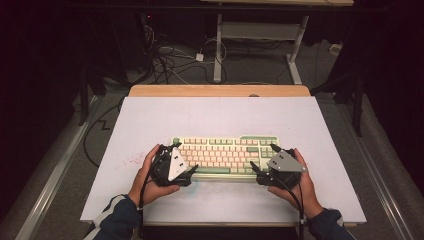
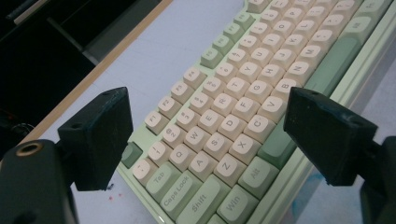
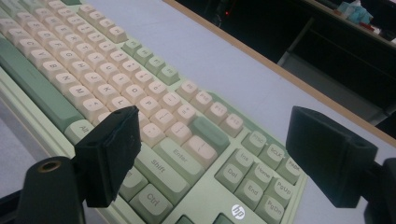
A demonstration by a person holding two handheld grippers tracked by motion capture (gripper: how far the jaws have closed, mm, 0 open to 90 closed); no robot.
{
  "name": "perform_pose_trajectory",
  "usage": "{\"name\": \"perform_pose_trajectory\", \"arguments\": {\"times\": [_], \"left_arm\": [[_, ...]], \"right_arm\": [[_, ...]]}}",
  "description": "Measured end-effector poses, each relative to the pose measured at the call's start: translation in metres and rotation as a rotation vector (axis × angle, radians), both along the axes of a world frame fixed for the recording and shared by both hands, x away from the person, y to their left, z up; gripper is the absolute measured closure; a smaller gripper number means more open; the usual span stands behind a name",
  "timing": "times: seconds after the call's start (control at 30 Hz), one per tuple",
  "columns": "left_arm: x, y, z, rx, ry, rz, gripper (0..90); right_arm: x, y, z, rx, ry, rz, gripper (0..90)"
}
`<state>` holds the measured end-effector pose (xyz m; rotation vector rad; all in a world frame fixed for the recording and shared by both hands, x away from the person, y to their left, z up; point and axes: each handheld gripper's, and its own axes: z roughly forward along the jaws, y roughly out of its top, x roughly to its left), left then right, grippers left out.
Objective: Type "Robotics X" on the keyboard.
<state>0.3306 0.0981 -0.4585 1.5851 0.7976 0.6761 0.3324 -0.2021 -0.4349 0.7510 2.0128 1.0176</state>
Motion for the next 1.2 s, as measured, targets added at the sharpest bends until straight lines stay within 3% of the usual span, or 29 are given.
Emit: {"name": "perform_pose_trajectory", "arguments": {"times": [0.73, 1.2], "left_arm": [[-0.011, 0.014, -0.002, 0.022, -0.034, 0.025, 14.5], [-0.015, 0.029, -0.002, 0.024, -0.027, 0.047, 14.5]], "right_arm": [[-0.008, -0.009, 0.002, -0.026, -0.018, 0.000, 19.2], [-0.009, -0.012, 0.003, -0.041, -0.031, -0.015, 19.2]]}}
